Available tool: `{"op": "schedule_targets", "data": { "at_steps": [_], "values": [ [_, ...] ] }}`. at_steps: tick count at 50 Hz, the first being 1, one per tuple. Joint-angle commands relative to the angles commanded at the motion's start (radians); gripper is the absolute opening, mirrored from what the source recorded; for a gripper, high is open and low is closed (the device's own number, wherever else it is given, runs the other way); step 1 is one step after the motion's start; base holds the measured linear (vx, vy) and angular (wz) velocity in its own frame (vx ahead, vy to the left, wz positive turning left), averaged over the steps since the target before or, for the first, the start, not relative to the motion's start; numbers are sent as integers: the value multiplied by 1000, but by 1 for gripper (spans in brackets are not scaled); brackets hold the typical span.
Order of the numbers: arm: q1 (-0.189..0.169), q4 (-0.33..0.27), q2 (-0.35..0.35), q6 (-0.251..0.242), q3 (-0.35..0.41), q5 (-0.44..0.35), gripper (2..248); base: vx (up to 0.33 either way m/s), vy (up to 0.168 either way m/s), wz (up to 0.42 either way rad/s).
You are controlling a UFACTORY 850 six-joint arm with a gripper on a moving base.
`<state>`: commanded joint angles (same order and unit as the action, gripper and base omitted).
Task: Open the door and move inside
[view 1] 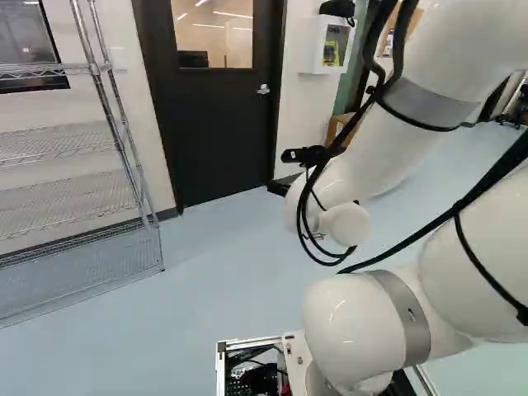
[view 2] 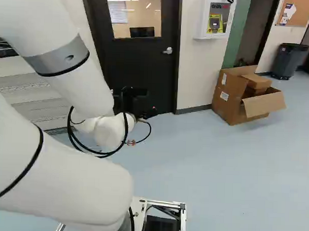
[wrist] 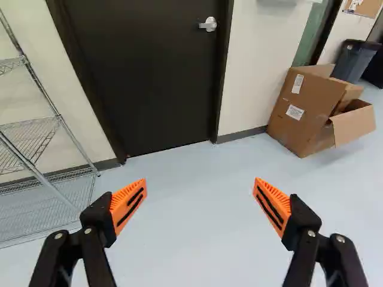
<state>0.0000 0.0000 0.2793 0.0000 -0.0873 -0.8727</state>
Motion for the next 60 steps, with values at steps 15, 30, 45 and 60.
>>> {"op": "schedule_targets", "data": {
  "at_steps": [15, 30, 45, 60],
  "values": [
    [0, 0, 0, 0, 0, 0, 247, 0, 0, 0],
    [0, 0, 0, 0, 0, 0, 247, 28, -1, -2],
    [0, 0, 0, 0, 0, 0, 247, 79, -1, -6],
    [0, 0, 0, 0, 0, 0, 247, 119, -1, -6]
  ]
}}
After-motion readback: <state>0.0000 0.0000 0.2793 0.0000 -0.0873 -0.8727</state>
